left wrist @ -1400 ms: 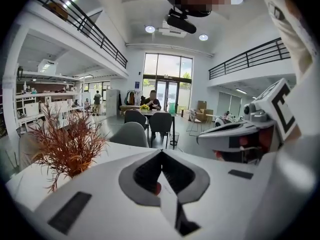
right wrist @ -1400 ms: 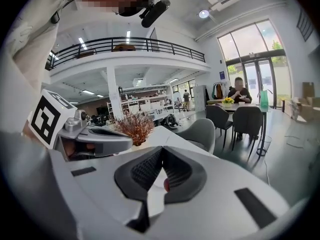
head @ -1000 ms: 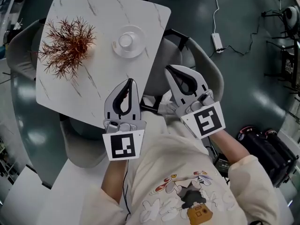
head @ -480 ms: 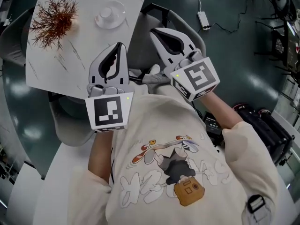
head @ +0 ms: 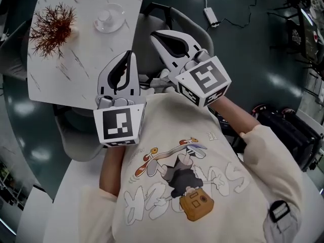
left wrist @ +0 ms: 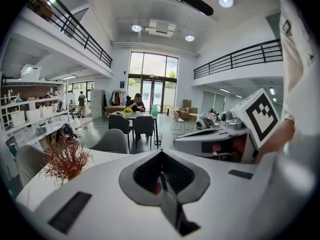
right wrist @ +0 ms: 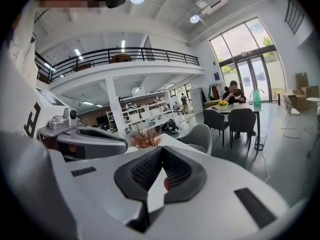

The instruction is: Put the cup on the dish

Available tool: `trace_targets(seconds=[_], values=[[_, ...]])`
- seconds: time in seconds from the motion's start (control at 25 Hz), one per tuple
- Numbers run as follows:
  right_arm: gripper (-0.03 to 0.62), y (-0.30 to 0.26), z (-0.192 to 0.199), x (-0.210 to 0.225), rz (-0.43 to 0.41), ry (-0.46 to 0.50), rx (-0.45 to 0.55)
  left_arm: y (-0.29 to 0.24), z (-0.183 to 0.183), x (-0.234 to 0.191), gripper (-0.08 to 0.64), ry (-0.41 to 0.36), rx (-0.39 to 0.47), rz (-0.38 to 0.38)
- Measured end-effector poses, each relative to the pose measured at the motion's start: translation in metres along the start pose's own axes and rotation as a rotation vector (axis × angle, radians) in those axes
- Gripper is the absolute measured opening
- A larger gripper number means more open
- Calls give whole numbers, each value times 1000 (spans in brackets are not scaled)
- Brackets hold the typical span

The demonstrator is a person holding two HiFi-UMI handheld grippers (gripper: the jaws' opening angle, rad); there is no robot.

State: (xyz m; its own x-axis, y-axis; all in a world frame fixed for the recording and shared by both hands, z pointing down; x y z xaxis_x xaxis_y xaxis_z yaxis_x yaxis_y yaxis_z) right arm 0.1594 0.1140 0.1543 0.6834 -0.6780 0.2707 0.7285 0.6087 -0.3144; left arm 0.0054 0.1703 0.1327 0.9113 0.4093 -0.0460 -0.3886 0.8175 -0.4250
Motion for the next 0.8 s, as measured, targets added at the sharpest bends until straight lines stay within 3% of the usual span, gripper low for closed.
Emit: trace_targets(seconds=[0.16,0.4,0.6,0.8], values=[[5,6,-7,-17,-35,-27,7,12,-3,1,8,8,3,-16],[5,27,-17,-43,-55,53,36,32,-3,1,8,121,46,-39],[5,40,-14,-54,-27,81,78,53,-6,10,8,110,135,-89],[5,51,-12,-61,-21,81,92,55,1,21,8,104,148,-86]])
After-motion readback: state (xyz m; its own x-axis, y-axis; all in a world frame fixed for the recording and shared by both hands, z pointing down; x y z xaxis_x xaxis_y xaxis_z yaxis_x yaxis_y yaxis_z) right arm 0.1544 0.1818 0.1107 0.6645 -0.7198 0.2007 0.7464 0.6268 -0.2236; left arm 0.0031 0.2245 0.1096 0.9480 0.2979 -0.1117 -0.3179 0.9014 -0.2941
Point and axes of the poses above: the fingertips, and each gripper's own axes: y backward along the fingers, x to its right, z out of its underside, the point moved 9 cm from there along y, backward along the fingers, and after that the axes turned 2 degrees about -y, right-handed, at the moved point
